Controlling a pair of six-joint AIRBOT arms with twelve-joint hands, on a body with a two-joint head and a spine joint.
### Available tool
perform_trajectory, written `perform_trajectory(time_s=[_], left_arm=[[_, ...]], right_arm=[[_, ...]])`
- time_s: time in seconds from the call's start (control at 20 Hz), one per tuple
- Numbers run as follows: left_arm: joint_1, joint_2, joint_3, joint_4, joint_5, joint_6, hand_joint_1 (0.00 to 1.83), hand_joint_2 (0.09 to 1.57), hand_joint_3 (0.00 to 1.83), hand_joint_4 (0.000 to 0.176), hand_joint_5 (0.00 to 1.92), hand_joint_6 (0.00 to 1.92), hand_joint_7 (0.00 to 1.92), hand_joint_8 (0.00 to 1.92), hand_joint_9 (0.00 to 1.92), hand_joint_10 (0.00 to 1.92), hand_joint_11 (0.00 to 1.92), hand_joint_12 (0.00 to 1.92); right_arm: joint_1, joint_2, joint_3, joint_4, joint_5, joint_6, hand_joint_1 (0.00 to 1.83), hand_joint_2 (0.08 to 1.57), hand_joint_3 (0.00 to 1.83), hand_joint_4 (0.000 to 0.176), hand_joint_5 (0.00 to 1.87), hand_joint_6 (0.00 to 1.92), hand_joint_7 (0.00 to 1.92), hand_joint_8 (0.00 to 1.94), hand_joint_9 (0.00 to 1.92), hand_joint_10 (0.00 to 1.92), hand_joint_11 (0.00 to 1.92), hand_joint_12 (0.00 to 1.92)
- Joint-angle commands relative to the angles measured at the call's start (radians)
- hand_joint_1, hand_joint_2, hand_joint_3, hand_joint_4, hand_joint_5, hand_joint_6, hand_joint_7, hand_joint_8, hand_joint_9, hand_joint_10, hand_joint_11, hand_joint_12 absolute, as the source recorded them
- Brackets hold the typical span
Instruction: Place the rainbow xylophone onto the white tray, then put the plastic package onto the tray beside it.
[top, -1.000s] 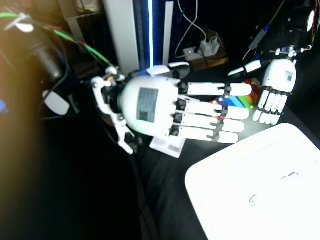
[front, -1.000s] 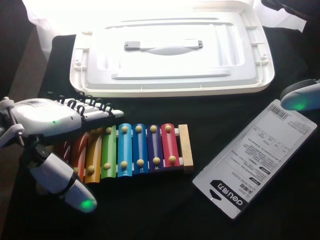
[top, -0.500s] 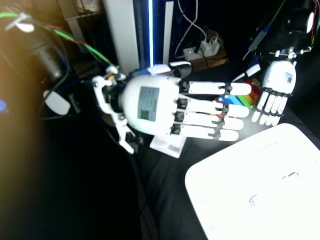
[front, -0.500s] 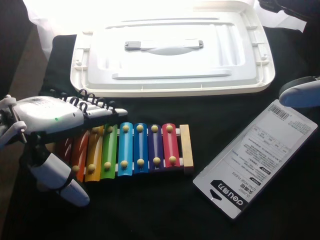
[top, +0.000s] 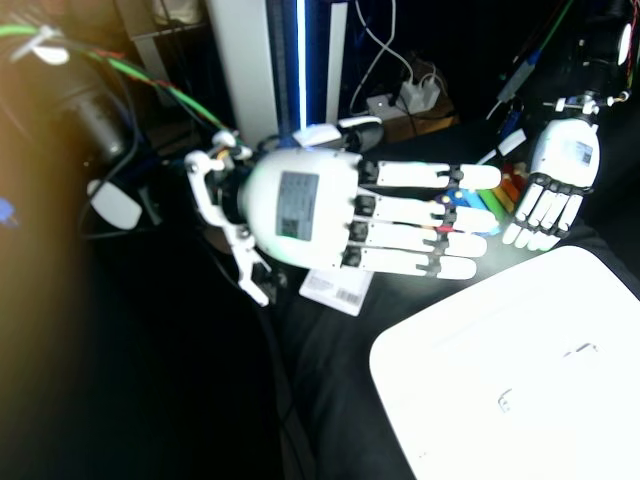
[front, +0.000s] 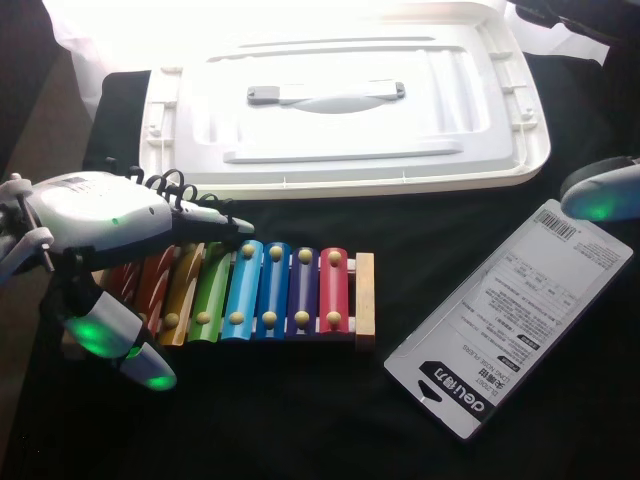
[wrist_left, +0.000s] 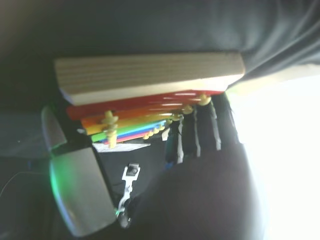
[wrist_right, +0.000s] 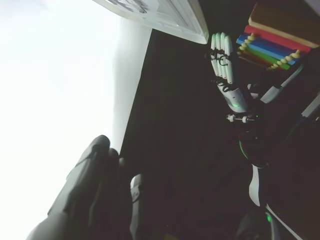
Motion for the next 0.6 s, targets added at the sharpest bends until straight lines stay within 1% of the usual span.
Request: perform_trajectory(time_s=[0.0,0.05,0.1,0.15,0.2,0.25,0.3,0.35,0.4,0.45,0.5,0.55], left_arm=[[0.019,-0.028,-0.011,0.033,0.065,-0.025,1.12,1.12,0.0,0.068,0.57,0.21,0.7,0.17,0.66,0.5,0.36,1.19],[0.019,-0.028,-0.009,0.027,0.06,-0.025,1.13,1.13,0.0,0.078,0.47,0.47,0.6,0.43,0.59,0.74,0.38,1.22],[0.019,-0.028,-0.009,0.025,0.058,-0.025,1.27,1.21,0.01,0.066,0.45,0.62,0.7,1.21,0.6,0.87,0.44,1.26],[0.019,-0.028,-0.008,0.021,0.054,-0.025,1.29,1.24,0.0,0.073,0.36,0.87,0.69,1.41,0.56,1.02,0.43,1.33],[0.019,-0.028,-0.007,0.016,0.05,-0.025,1.29,1.25,0.0,0.08,0.3,1.02,0.69,1.45,0.54,1.12,0.43,1.38],[0.019,-0.028,-0.005,0.009,0.045,-0.025,1.18,1.17,0.0,0.101,0.23,1.11,0.44,1.15,0.52,1.16,0.43,1.41],[0.02,-0.027,-0.004,0.004,0.041,-0.026,1.26,1.25,0.0,0.109,0.18,1.22,0.61,1.44,0.5,1.24,0.42,1.46],[0.02,-0.027,-0.004,0.002,0.039,-0.026,1.28,1.26,0.0,0.108,0.16,1.31,0.65,1.49,0.5,1.3,0.43,1.5],[0.02,-0.027,-0.002,-0.007,0.033,-0.025,1.17,1.17,0.0,0.118,0.13,1.37,0.4,1.27,0.48,1.36,0.42,1.55],[0.02,-0.027,0.0,-0.023,0.024,-0.024,1.17,1.13,0.0,0.11,0.15,1.45,0.34,1.25,0.46,1.46,0.45,1.61],[0.021,-0.027,0.002,-0.036,0.02,-0.015,1.17,1.13,0.0,0.11,0.15,1.45,0.34,1.25,0.46,1.46,0.45,1.61],[0.022,-0.027,0.002,-0.067,0.009,0.006,1.16,1.12,0.0,0.103,0.18,1.48,0.35,1.29,0.47,1.48,0.47,1.61]], right_arm=[[0.009,-0.003,-0.002,0.042,0.12,0.009,0.65,0.72,0.0,0.103,0.18,0.0,0.19,0.01,0.17,0.0,0.24,0.08],[0.009,-0.003,-0.002,0.042,0.12,0.009,0.64,0.74,0.01,0.108,0.18,0.0,0.17,0.0,0.17,0.0,0.23,0.07],[0.009,-0.003,-0.002,0.042,0.12,0.009,0.62,0.74,0.01,0.113,0.17,0.0,0.16,0.0,0.17,0.0,0.24,0.08],[0.009,-0.003,-0.002,0.042,0.12,0.009,0.61,0.74,0.01,0.117,0.17,0.0,0.17,0.01,0.18,0.01,0.25,0.08],[0.009,-0.003,-0.002,0.042,0.12,0.009,0.62,0.75,0.01,0.118,0.18,0.0,0.18,0.01,0.18,0.01,0.26,0.08],[0.009,-0.003,-0.002,0.042,0.12,0.009,0.63,0.76,0.01,0.121,0.18,0.0,0.18,0.01,0.18,0.0,0.23,0.07],[0.009,-0.003,-0.002,0.042,0.12,0.009,0.64,0.75,0.0,0.125,0.18,0.0,0.18,0.01,0.19,0.01,0.24,0.07],[0.009,-0.003,-0.002,0.042,0.12,0.009,0.66,0.72,0.0,0.131,0.18,0.0,0.18,0.01,0.19,0.0,0.24,0.07],[0.009,-0.003,-0.002,0.042,0.12,0.009,0.64,0.74,0.0,0.124,0.17,0.0,0.17,0.0,0.18,0.0,0.25,0.08],[0.009,-0.003,-0.002,0.042,0.12,0.009,0.56,0.8,0.01,0.119,0.17,0.0,0.2,0.0,0.21,0.0,0.27,0.08],[0.009,-0.003,-0.002,0.042,0.121,0.009,0.56,0.8,0.01,0.119,0.17,0.0,0.2,0.0,0.21,0.0,0.27,0.08],[0.009,-0.003,-0.002,0.042,0.121,0.009,0.59,0.79,0.0,0.112,0.16,0.0,0.22,0.01,0.22,0.01,0.26,0.07]])
